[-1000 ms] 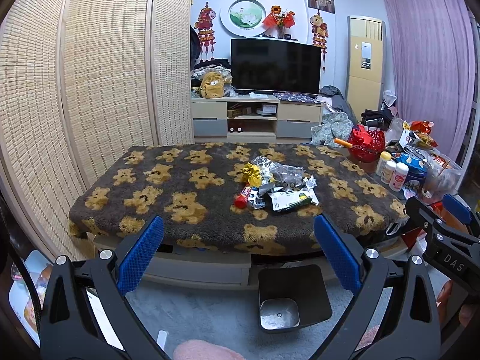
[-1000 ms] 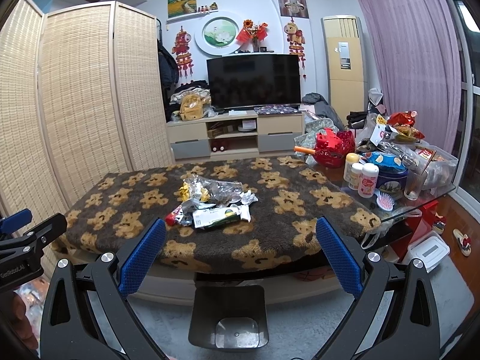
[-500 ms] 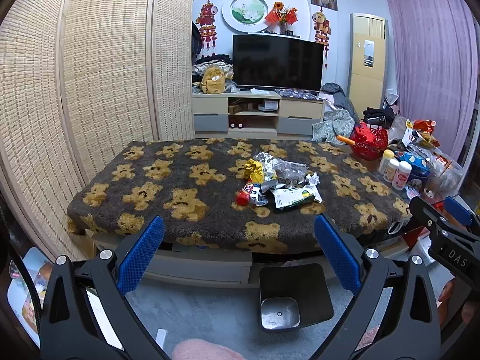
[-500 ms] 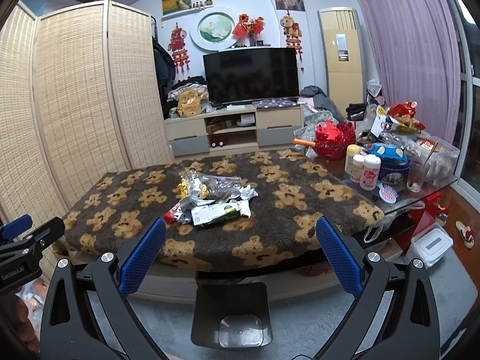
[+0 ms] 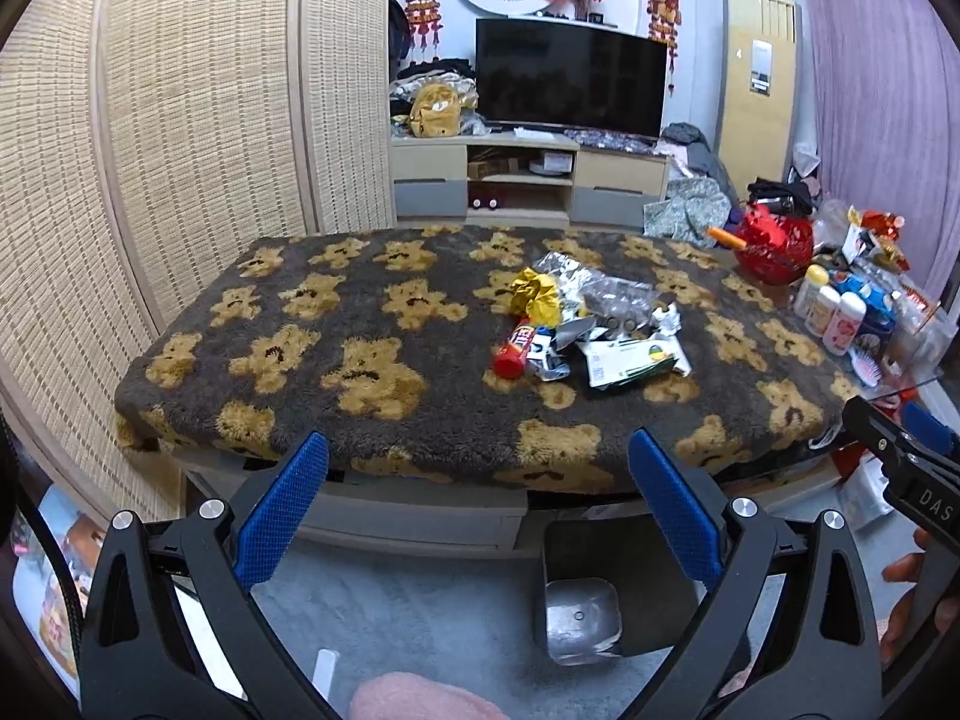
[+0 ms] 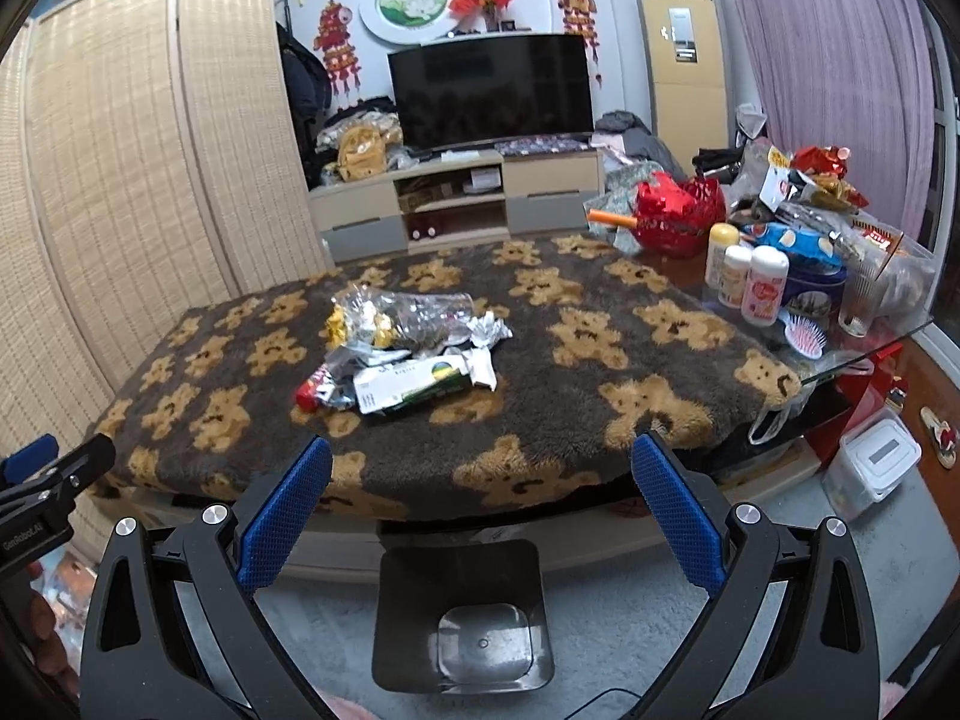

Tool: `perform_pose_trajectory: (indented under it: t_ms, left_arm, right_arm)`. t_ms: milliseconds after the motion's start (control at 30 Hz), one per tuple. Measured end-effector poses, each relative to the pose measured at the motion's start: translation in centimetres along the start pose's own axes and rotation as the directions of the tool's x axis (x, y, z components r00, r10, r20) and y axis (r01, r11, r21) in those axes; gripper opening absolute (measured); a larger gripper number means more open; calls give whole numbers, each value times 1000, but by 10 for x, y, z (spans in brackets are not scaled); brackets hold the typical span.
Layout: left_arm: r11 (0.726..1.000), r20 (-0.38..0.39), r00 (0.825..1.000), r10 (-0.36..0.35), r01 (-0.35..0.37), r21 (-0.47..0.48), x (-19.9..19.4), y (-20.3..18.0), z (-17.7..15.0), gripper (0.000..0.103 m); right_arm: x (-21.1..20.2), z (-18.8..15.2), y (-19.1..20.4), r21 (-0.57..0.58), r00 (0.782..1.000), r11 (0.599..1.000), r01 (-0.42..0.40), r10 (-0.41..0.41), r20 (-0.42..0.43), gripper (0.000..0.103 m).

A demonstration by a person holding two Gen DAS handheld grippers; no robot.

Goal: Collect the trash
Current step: 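Grasp the white paper receipts with the left gripper while the right gripper grasps crumpled silver foil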

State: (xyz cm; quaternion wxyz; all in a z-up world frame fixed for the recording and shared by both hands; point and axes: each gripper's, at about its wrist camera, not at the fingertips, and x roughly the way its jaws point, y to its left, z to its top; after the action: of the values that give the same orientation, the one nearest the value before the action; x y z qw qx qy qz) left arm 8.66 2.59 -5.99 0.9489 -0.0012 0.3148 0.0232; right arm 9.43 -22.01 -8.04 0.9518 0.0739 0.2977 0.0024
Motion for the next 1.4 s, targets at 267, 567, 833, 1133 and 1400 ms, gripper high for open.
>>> perform_pose_trajectory:
  t_ms: [267, 567, 833, 1133, 1400]
  left_arm:
    - [999, -93, 996, -8, 12, 39, 66, 0, 9, 95]
    - [998, -144, 989, -33, 41, 53, 132, -6, 27, 95]
    - [990, -151, 983, -107, 119, 72, 171, -30, 46, 91]
    - [972, -162, 967, -197, 215, 99, 215, -71, 65, 69]
    - [967, -200, 958, -203, 229, 112, 246, -88, 66, 43]
  right_arm:
    - [62, 11, 11, -29, 1000, 999, 18, -18, -16, 100]
    - [133, 33, 7, -17, 995, 1000, 16, -18, -103, 100]
    - [195, 56, -19, 40, 989, 998, 38, -32, -148, 100]
    - [247, 66, -22, 38, 982, 999, -32, 39, -186, 84]
    - [291, 70, -23, 39, 973, 997, -61, 68, -220, 69]
